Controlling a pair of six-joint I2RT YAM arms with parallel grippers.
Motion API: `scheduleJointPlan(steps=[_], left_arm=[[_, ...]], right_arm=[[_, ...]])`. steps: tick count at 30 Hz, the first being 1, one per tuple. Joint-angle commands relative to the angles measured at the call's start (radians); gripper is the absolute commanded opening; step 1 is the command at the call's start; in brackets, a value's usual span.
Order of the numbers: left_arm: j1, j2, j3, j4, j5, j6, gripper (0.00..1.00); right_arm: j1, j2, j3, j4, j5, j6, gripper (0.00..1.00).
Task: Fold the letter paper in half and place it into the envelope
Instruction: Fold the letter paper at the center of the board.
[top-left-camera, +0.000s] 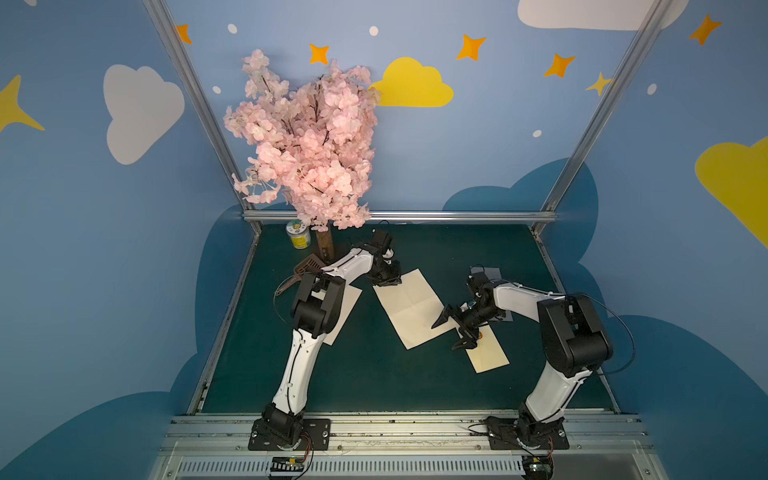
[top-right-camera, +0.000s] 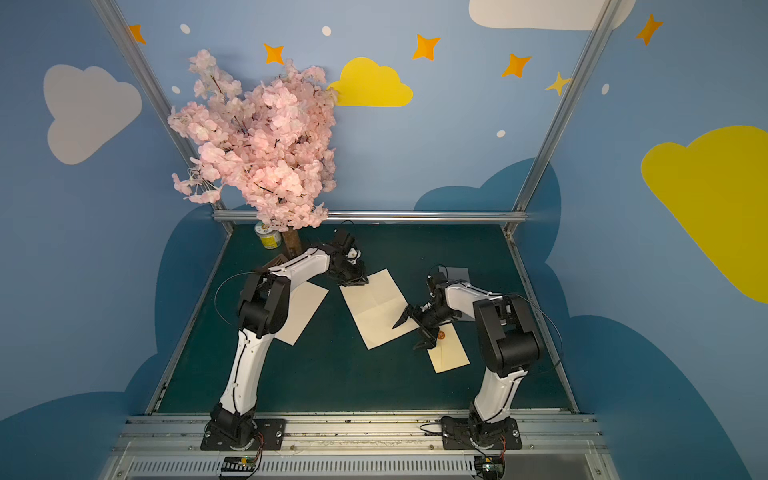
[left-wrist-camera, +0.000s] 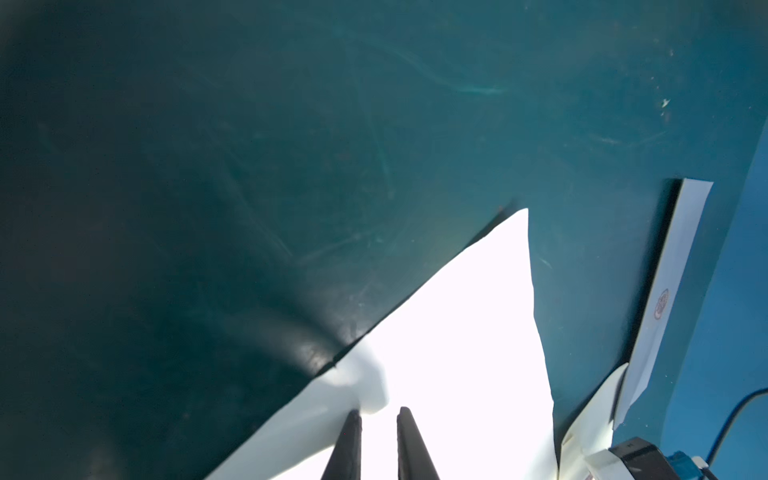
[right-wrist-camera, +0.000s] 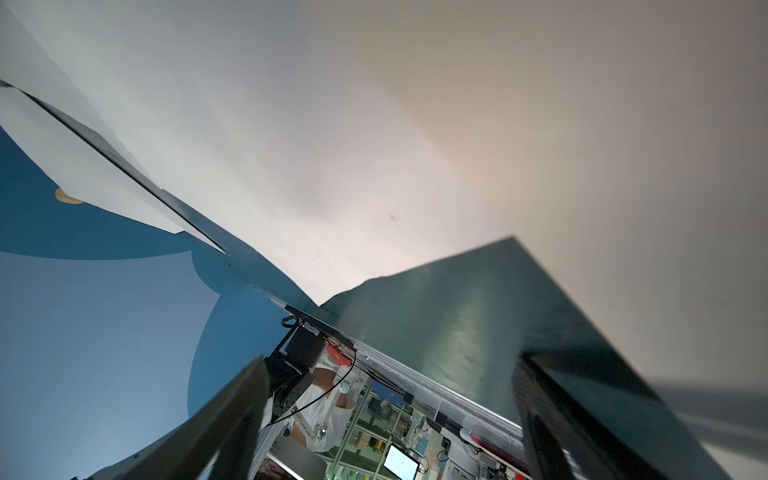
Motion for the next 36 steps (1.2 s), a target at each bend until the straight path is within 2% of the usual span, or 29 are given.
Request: scheduleJointPlan(steps=[1,8,22,29,36], left_arm=[[-0.003,0.023,0.011,-0.051,0.009,0.021,0.18],[-0.003,0.015,-0.044,-0.057,0.040,0.032,0.12],[-0.007,-0.092,-0.240,-0.007,0.120,0.031,0.09],[-0.015,-0.129,-0.291,0.004,0.166,0.032,0.07],[-0.047,-0.215,-0.346,0.074,0.237,-0.007,0.05]], right_arm=[[0.001,0.060,0.014,0.069,0.005,0.011,0.92],[-0.012,0.135,0.080,0.101,-0.006,0.031,0.92],[-0.020,0.271,0.178,0.265,-0.065,0.122,0.92],[-0.020,0.296,0.266,0.255,-0.075,0.124,0.92],[-0.020,0.281,0.284,0.236,-0.085,0.113,0.92]])
